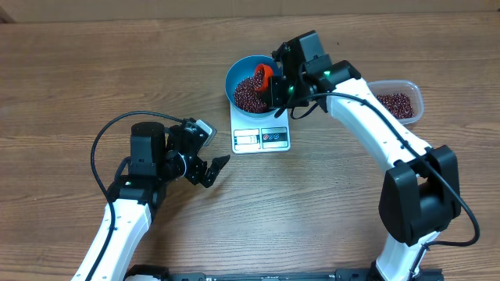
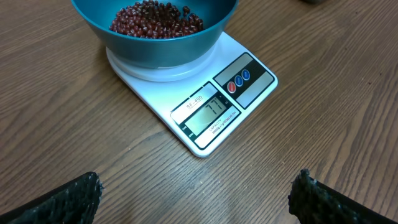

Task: Scoop item into bowl and weigh 150g on scale
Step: 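Carry the filled scoop over the teal bowl and tilt to pour, then move the empty red scoop back over the bean tub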

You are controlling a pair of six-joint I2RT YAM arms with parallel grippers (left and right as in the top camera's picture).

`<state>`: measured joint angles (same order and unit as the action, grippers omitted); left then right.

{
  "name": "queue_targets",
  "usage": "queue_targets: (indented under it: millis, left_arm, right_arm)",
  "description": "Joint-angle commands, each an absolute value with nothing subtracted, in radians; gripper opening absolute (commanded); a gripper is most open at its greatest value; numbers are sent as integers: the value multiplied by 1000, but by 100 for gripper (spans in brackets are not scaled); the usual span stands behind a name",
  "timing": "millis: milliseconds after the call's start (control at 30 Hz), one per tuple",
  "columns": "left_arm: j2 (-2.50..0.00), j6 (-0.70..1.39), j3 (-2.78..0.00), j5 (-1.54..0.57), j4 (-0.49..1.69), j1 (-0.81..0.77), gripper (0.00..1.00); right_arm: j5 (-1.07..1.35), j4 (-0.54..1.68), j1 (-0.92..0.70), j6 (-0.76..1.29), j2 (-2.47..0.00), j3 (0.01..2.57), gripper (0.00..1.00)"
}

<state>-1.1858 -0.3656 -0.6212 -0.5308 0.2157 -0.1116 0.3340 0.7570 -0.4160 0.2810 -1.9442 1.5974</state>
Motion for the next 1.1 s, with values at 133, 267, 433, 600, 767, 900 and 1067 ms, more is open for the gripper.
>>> queue_targets:
  millis: [133,267,433,600,767,900,1067]
  left_arm:
    - [-1189,-355,-624,-539,213,-120,100]
    - [-1189,-355,-624,-539,213,-120,100]
    - [-1189,-355,-624,-539,213,-120,100]
    - [-1189,-355,-624,-539,213,-120,99]
    - [-1189,-355,-624,-539,213,-120,100]
    - [-1189,-355,-624,-539,213,-120,100]
    - [-1189,-355,-624,-539,213,-120,100]
  right_arm:
    - [114,833,-458,159,-1906,1708,4]
    - [49,863,-493,90,-1906,1741,4]
    - [-175,892,-570,41,-1906,1765,4]
    - [-447,908,-665,-28,-1906,1765,4]
    - [-538,908,-707,-62,-1906,1765,4]
    - [-513,908,-705,-61,-1904,1765,4]
    - [-369,907,-670,-61,-1862,1770,4]
